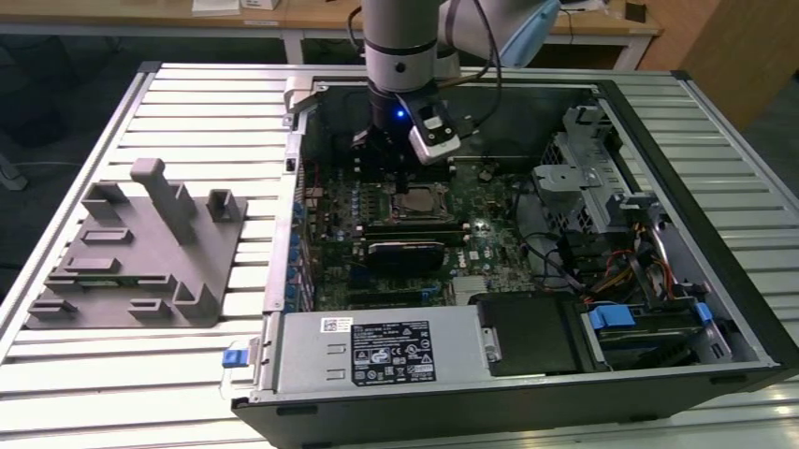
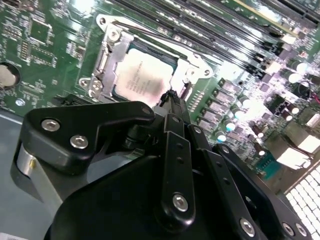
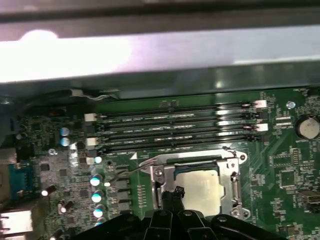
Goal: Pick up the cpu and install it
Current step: 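Close the cpu cover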
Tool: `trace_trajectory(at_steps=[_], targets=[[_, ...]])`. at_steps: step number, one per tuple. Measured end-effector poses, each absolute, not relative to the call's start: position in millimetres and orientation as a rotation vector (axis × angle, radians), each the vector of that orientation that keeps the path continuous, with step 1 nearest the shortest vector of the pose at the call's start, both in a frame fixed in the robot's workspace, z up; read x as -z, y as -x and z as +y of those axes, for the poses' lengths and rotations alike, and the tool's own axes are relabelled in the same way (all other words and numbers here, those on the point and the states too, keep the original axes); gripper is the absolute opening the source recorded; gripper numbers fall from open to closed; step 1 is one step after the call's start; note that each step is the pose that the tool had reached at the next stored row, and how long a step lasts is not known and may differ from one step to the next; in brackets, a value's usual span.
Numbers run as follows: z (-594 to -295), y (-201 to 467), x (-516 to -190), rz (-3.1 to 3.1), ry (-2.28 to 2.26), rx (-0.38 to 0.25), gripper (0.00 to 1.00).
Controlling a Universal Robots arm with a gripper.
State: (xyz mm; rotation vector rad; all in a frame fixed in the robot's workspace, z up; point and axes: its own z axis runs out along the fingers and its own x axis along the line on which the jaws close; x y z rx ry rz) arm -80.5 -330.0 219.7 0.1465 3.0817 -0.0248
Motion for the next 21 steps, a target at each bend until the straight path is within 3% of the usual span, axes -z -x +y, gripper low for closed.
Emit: trace_trajectory(at_steps=[21], targets=[[-329, 58, -226, 3.080, -0.145, 0.059, 0.11]])
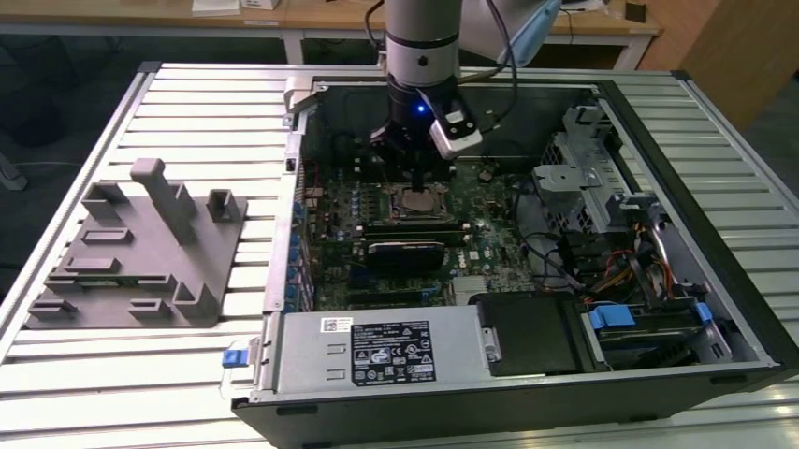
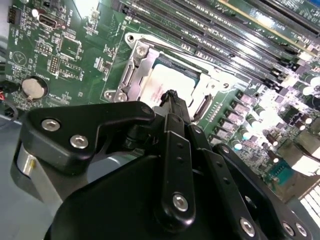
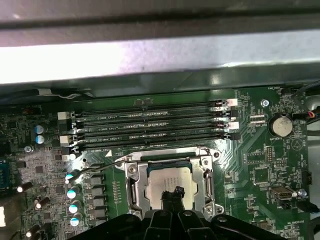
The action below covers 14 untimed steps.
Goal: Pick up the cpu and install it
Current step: 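Close the cpu cover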
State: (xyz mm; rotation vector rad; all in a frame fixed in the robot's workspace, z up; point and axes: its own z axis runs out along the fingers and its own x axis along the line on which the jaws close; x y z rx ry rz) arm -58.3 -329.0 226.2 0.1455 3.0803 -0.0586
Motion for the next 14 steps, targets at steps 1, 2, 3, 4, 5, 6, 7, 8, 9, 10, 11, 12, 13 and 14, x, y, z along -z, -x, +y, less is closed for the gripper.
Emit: trace_trajectory(at_steps=[1, 2, 3, 4, 5, 6, 7, 8, 9, 10, 11, 12, 13, 14], targets=[[-329.0, 58.3, -227.8, 3.080, -0.145, 0.059, 0.11], [-328.9, 58.2, -229.2, 3.080, -0.145, 0.059, 0.11], [-328.9, 58.2, -230.2, 3.080, -0.145, 0.059, 0.11], [-328.9, 58.2, -230.7, 3.080, -0.145, 0.059, 0.11], [-328.9, 57.8, -230.8, 3.080, -0.145, 0.058, 0.11], [-328.9, 57.0, -230.9, 3.080, -0.145, 0.058, 0.11], [-328.9, 56.0, -230.9, 3.080, -0.145, 0.059, 0.11], [-328.9, 54.9, -230.9, 3.080, -0.145, 0.058, 0.11], [-328.9, 53.7, -230.9, 3.080, -0.145, 0.059, 0.11], [-328.9, 52.9, -231.0, 3.080, -0.145, 0.059, 0.11], [-328.9, 52.4, -231.0, 3.080, -0.145, 0.059, 0.11], [-328.8, 52.3, -231.3, 3.081, -0.145, 0.059, 0.11], [-328.8, 52.3, -231.9, 3.080, -0.145, 0.060, 0.11], [-328.8, 52.3, -232.7, 3.080, -0.145, 0.060, 0.11]])
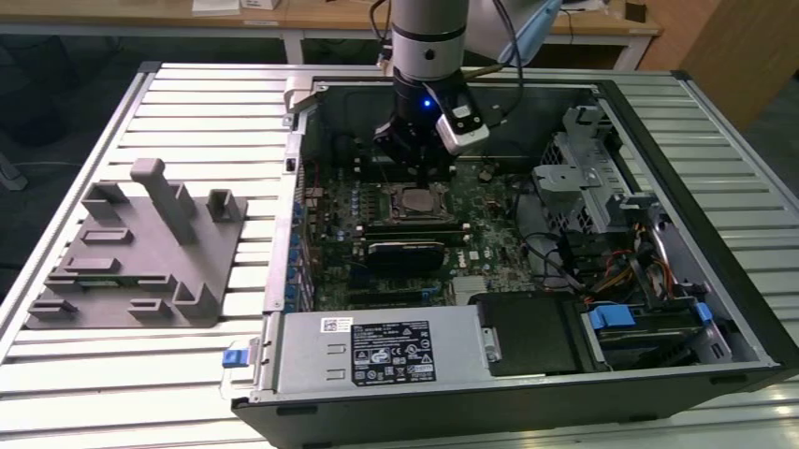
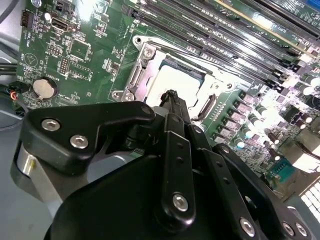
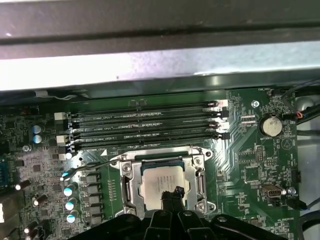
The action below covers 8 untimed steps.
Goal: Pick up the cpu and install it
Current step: 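Close the cpu cover, then install the first cpu locking lever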
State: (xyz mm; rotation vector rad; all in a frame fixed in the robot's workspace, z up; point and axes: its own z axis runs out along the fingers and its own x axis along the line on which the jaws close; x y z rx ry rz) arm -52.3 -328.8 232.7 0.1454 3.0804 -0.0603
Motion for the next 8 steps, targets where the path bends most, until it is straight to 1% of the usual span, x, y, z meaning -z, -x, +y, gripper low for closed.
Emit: trace_trajectory(at_steps=[8], targets=[[-328.7, 52.4, -235.4, 3.080, -0.145, 0.064, 0.11]])
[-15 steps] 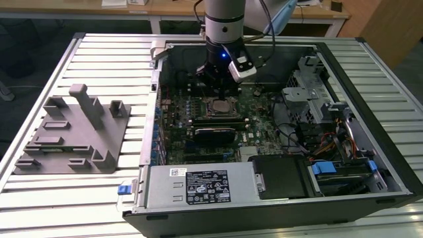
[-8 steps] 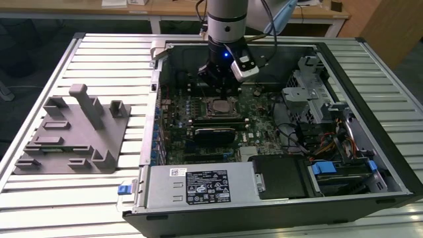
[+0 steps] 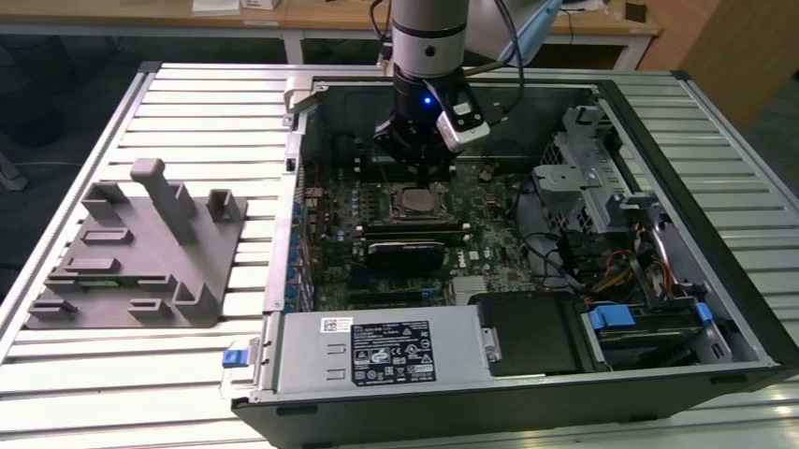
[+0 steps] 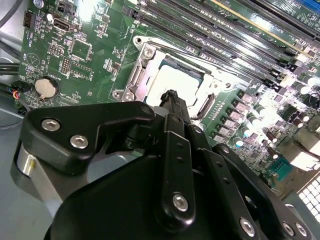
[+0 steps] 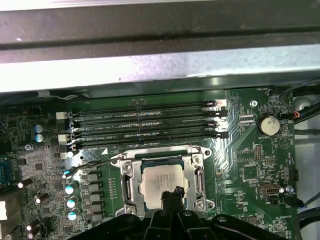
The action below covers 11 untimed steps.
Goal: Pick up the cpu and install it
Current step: 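Install the first cpu locking lever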
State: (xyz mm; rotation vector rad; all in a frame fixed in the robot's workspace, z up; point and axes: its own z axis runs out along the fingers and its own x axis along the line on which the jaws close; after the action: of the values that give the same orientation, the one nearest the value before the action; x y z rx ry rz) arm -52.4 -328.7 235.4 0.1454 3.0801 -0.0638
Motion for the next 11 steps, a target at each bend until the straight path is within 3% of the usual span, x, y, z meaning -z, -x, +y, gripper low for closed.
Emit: trace_trajectory(at_steps=[11], targets=[[-328.7, 58.5, -235.4, 3.080, -0.145, 0.064, 0.11]])
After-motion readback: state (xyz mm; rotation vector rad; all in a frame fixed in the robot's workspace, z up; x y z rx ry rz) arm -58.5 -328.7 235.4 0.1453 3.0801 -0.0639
